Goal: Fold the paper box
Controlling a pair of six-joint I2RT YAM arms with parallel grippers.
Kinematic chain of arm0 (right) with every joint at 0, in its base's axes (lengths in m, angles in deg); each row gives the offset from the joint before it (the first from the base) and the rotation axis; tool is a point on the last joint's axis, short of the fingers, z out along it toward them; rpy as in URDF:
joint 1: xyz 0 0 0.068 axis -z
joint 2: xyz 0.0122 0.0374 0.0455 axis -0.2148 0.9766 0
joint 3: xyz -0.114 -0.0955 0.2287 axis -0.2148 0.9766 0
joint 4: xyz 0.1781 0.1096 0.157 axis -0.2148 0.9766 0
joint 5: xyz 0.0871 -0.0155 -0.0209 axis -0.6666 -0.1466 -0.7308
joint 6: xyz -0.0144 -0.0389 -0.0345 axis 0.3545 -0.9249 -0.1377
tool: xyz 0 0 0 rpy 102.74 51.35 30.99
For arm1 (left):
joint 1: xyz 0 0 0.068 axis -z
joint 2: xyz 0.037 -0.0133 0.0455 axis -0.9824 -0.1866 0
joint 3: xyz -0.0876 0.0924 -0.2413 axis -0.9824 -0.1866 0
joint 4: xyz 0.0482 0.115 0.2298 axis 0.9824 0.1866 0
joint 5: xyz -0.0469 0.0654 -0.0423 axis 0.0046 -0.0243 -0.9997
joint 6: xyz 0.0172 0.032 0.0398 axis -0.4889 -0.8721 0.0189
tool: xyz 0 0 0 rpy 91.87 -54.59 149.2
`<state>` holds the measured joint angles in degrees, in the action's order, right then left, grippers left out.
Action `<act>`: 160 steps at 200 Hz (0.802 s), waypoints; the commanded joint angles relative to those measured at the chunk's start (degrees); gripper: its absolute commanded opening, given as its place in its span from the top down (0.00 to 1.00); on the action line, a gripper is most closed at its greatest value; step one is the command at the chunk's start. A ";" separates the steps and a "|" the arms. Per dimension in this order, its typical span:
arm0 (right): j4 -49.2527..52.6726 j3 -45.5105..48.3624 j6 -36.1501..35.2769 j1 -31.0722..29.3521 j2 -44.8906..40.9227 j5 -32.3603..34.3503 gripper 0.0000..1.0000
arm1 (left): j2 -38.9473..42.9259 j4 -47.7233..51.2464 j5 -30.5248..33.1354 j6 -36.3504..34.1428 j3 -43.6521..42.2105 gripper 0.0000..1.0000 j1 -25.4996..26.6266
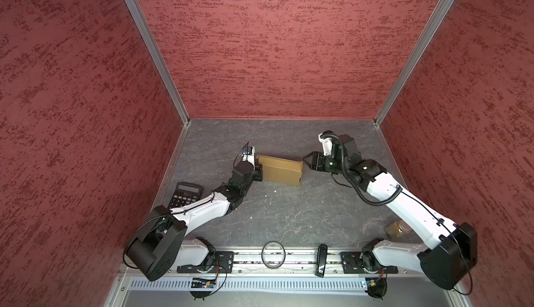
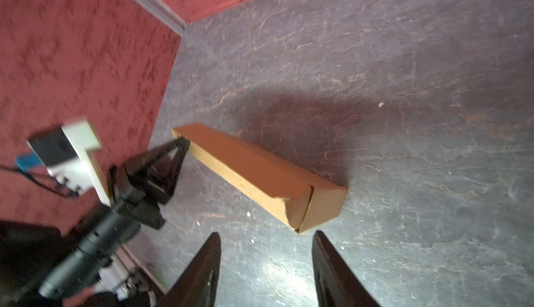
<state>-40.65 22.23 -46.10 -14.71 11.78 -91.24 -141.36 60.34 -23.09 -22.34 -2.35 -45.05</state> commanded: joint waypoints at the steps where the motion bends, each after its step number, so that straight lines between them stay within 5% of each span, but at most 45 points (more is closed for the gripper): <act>1: -1.64 0.93 12.50 1.62 -0.41 2.19 0.43 | -1.74 11.49 -1.37 -0.19 -3.59 1.00 0.87; 52: -10.32 4.50 23.83 1.63 3.11 1.58 0.40 | -1.90 10.31 -0.58 0.16 -4.52 1.00 1.55; 116: -12.03 3.79 25.68 0.76 7.42 -1.14 0.39 | -2.55 9.64 -0.58 0.03 -4.39 1.00 1.88; 160: 6.53 -10.43 3.00 -4.70 10.01 14.75 0.37 | -3.09 9.33 -0.82 0.34 -4.16 1.00 2.17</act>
<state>-43.30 20.20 -29.18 -17.24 21.79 -86.21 -141.36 58.00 -21.06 -22.32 -3.71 -43.89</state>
